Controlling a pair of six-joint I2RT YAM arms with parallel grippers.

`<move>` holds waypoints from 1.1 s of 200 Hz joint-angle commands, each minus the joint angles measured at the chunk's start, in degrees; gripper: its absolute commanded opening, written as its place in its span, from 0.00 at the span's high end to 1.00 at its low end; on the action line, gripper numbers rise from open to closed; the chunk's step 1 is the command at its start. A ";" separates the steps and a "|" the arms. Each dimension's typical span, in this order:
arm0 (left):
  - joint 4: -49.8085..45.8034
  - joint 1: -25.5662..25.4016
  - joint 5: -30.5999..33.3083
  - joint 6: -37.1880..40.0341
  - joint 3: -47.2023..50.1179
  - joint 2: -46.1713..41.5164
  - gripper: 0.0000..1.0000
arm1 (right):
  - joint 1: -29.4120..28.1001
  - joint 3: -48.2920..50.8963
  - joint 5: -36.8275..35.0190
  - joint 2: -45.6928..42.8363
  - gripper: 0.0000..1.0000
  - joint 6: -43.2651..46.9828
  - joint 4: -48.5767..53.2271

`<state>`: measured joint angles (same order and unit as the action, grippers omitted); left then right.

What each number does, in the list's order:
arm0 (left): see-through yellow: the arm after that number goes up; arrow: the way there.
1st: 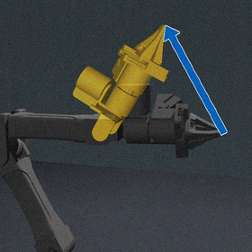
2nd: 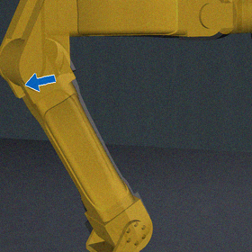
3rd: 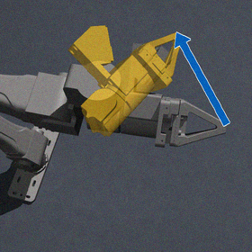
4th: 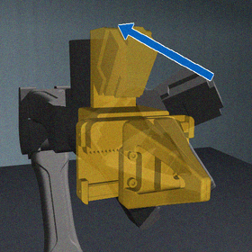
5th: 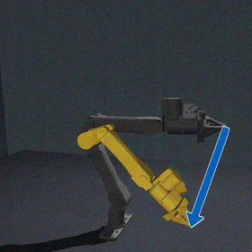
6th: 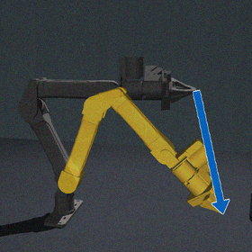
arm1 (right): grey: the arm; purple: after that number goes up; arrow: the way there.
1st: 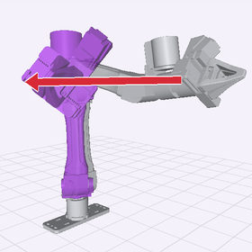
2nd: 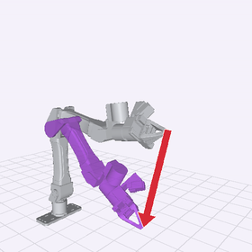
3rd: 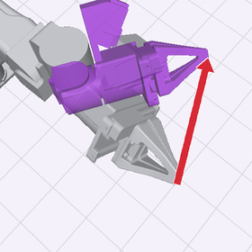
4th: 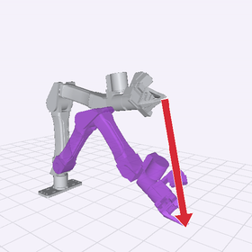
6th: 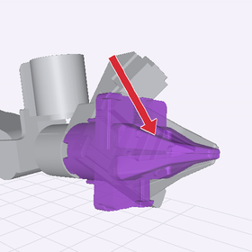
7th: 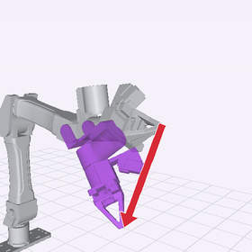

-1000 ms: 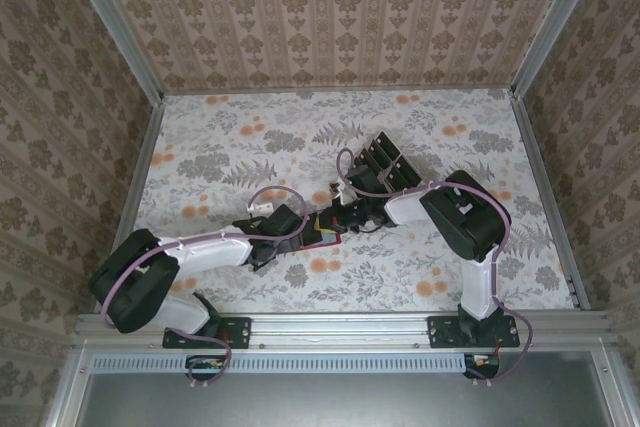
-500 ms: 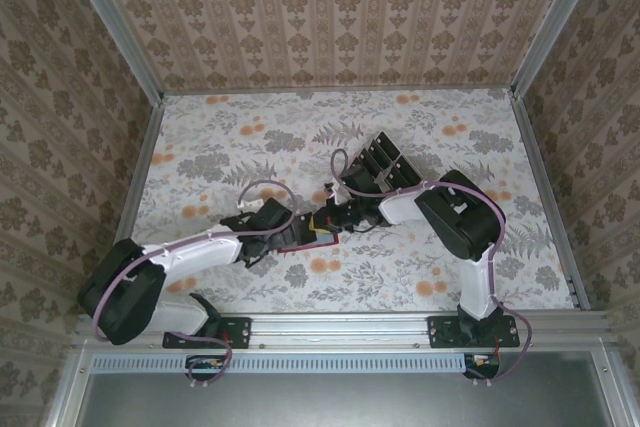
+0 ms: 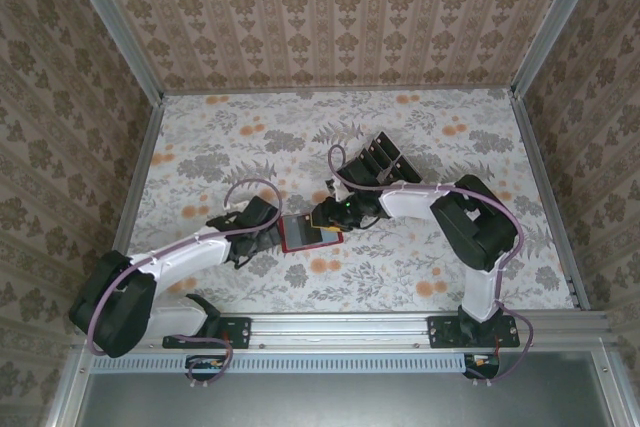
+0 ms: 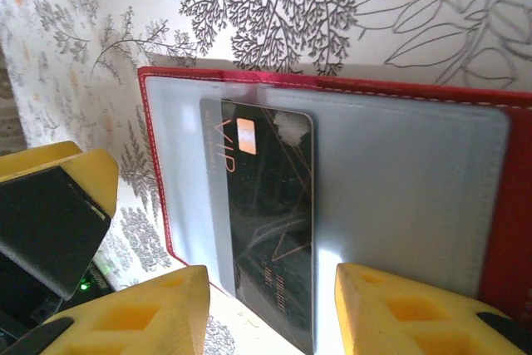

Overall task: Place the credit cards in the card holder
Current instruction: Insert the credit card into the card slot.

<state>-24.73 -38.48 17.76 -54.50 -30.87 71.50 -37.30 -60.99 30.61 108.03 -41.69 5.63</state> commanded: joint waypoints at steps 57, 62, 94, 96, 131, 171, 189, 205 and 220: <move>1.74 0.60 -1.16 1.24 3.79 -0.95 0.00 | -3.01 -7.94 -11.84 0.72 0.72 7.93 15.83; 1.97 0.64 -1.28 1.24 3.80 -0.85 0.00 | -3.20 -8.20 -12.54 0.94 0.73 8.15 16.17; 3.20 0.60 -1.67 1.68 3.46 0.58 0.00 | -4.23 -9.95 -16.11 2.23 0.79 9.47 18.57; 3.27 0.62 -1.72 1.68 3.45 0.63 0.00 | -4.26 -10.07 -16.39 2.29 0.79 9.51 18.75; 4.46 0.60 -2.24 2.05 3.36 1.96 0.00 | -5.20 -12.27 -18.43 3.93 0.81 10.57 20.54; 5.46 0.61 -2.60 2.21 3.32 3.11 0.00 | -6.33 -14.45 -17.75 5.86 0.84 10.43 20.79; 5.88 0.60 -2.72 2.29 3.24 3.68 0.00 | -6.88 -15.43 -17.13 6.56 0.84 10.06 20.61; 6.33 0.60 -2.90 2.29 3.30 4.04 0.00 | -7.41 -15.97 -16.61 6.89 0.85 9.54 20.31; 6.74 0.60 -3.04 2.40 3.28 4.42 0.00 | -7.91 -16.41 -15.91 7.29 0.86 9.02 19.95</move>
<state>-22.98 -38.20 18.22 -52.88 -28.67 73.10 -44.34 -75.53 13.76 113.75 -32.08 24.47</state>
